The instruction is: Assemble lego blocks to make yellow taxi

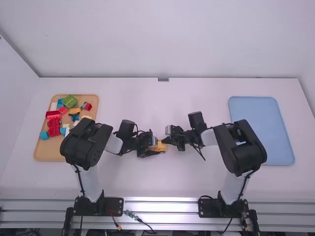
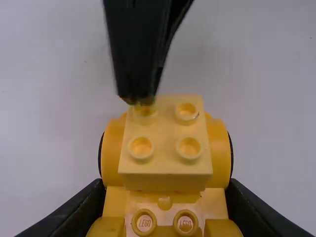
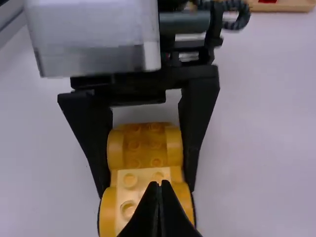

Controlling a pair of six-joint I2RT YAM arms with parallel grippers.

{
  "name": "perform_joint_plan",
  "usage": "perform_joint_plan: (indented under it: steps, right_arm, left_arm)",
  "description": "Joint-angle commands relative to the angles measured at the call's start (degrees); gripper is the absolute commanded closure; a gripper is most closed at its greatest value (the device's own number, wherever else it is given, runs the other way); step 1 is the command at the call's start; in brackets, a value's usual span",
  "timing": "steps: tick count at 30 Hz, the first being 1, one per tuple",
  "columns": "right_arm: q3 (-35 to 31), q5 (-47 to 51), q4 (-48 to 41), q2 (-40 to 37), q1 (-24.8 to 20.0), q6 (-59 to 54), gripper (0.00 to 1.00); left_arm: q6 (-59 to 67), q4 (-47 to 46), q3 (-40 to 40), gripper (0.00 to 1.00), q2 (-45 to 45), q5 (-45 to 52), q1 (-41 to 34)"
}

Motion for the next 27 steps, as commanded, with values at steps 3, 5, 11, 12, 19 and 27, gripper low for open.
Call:
perform_joint_plan:
  steps: [3,5,11,12,19,27]
  right_arm:
    - [0.9,-0.3,-0.2,2.4,0.5,0.9,1.00]
    - [0.8,-0.3,0.0,2.6,1.1,0.9,1.00]
    - [0.8,0.2,-0.1,2.6,1.2,0.9,1.00]
    - [0.8,1.1,-0.5,2.6,1.2,0.9,1.00]
    - [0.9,6.6,-3.1,2.6,3.5,0.9,1.00]
    - [0.8,10.6,-3.7,3.7,6.4,1.7,1.00]
  left_arm:
    - [0.1,0.5,-0.5,0.44,0.8,-0.7,-0.2]
    - [0.1,0.5,-0.5,0.43,0.8,-0.7,-0.2]
    - [0.1,-0.2,-0.1,0.42,0.8,-0.7,-0.2]
    - [0.1,-0.4,0.0,0.43,0.8,-0.7,-0.2]
    - [0.1,-0.5,0.2,0.42,0.8,-0.7,-0.2]
    - [0.1,-0.5,0.3,0.42,0.8,-0.7,-0.2]
